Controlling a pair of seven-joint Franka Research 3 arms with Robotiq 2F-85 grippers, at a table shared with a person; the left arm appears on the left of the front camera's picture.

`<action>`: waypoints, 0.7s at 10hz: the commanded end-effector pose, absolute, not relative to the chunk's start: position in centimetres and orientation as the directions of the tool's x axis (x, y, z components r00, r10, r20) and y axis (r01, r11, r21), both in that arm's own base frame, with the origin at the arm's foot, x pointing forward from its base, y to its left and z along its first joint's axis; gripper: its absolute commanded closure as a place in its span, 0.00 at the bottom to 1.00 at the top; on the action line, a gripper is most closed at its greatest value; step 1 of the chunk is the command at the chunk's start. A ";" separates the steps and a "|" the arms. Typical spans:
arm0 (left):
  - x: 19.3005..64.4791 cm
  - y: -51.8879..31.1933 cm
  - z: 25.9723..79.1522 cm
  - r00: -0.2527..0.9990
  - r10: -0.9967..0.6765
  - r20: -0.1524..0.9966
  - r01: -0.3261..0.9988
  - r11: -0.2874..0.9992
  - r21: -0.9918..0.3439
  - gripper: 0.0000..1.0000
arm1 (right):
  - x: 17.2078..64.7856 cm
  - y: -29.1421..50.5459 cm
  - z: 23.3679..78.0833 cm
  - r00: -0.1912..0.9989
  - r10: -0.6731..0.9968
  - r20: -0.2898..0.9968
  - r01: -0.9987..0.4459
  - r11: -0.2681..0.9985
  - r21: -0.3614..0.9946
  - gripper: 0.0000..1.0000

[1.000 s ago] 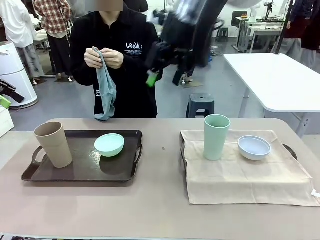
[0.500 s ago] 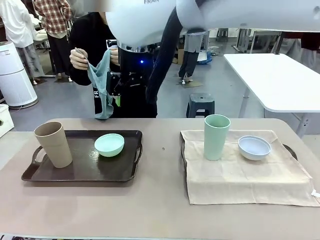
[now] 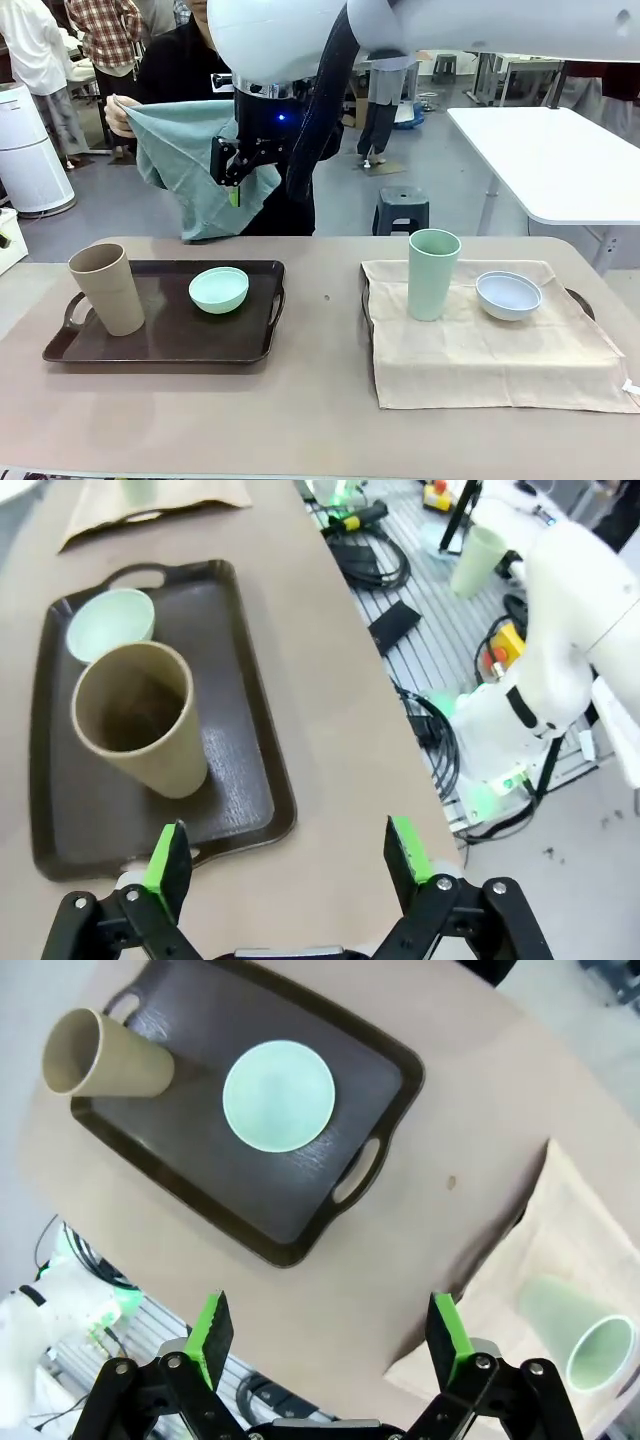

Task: Set up a tray with a mat and arrange the tableware.
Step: Pick up the Picnic Bowl and Reusable plastic cup from the Handle tray in front of the human's position and hold them in the air.

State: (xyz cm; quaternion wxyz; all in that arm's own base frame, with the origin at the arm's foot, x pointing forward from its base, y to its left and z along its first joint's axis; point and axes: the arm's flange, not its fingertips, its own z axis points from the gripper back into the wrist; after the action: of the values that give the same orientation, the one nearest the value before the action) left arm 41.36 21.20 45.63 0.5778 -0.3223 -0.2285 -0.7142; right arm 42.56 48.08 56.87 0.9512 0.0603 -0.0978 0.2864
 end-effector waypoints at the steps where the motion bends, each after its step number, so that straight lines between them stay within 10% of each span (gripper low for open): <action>1: 43.5 22.9 42.7 -0.089 -0.641 0.762 0.993 -0.114 0.021 0.00 | 43.3 48.2 53.8 0.855 0.441 0.273 -0.474 0.878 0.069 0.00; 7: 44.3 20.1 38.8 -0.093 -0.601 0.794 0.995 -0.022 0.099 0.00 | 44.2 51.9 45.0 0.884 0.389 0.261 -0.404 0.915 0.006 0.00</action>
State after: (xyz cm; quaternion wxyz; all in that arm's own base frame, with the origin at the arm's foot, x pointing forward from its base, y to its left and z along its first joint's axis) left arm 44.80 21.26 39.10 0.6239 -0.2961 -0.3316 -0.6427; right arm 44.02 50.47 45.85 0.9695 0.0442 -0.1222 0.2076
